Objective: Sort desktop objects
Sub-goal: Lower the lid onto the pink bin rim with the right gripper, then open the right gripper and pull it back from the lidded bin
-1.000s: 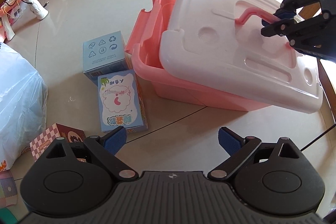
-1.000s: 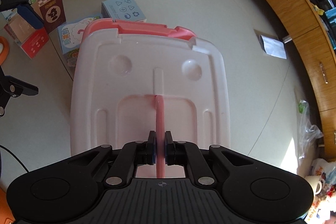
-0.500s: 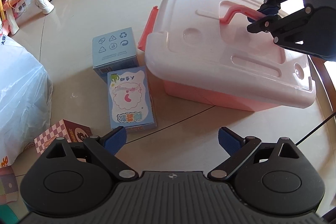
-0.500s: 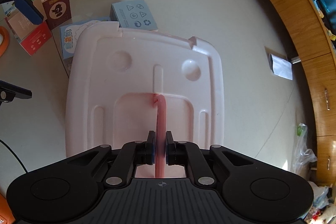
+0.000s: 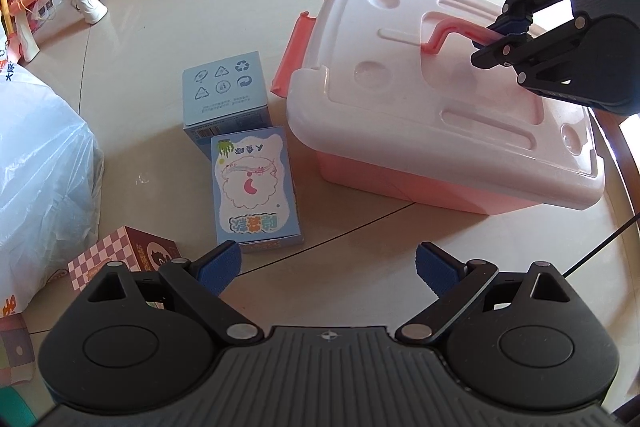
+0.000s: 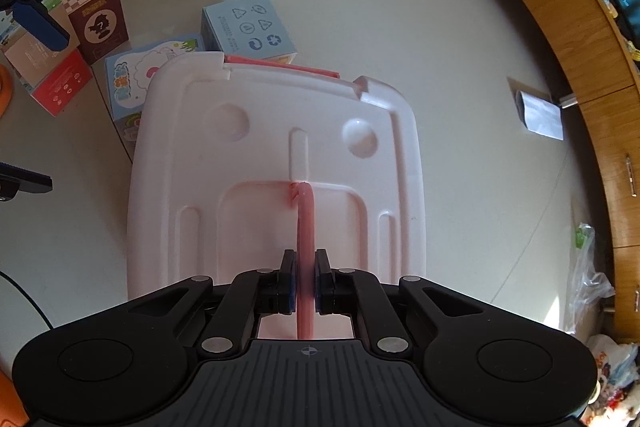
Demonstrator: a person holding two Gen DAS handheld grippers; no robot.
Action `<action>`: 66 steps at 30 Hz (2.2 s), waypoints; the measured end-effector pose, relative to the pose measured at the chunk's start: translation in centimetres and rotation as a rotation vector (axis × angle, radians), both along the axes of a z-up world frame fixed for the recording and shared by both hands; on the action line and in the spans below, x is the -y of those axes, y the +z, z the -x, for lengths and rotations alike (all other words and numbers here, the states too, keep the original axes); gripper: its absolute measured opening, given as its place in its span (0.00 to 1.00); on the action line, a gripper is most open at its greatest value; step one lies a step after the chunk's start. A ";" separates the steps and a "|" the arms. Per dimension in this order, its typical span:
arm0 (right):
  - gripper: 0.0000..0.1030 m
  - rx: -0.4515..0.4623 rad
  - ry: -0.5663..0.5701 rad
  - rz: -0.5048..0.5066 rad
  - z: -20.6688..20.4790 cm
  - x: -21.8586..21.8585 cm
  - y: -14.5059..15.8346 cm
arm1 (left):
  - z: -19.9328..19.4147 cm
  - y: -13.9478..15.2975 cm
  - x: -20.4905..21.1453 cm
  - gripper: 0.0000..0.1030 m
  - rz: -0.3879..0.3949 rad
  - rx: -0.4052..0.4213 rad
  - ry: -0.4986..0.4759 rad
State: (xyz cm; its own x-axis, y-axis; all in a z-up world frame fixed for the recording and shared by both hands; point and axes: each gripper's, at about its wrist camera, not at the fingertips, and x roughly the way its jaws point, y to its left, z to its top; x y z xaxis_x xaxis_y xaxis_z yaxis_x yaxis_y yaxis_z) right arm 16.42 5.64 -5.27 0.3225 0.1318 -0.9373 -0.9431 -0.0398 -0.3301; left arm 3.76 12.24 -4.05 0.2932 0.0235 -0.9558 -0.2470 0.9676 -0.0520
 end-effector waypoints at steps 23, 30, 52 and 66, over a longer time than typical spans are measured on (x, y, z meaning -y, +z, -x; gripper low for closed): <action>0.27 -0.095 -0.439 -0.312 1.1 7.8 8.3 | 1.2 2.9 1.0 0.94 -0.018 0.040 0.015; 0.35 -0.125 -0.601 -0.378 4.1 12.0 9.1 | 1.8 4.1 1.9 0.94 -0.026 0.069 0.006; 0.42 -0.121 -1.233 -0.500 14.7 18.4 5.0 | 4.3 7.1 5.2 0.94 -0.004 0.185 -0.072; 0.56 -0.117 -1.330 -0.513 16.7 18.6 3.6 | 5.4 7.4 7.7 0.94 -0.046 0.203 -0.159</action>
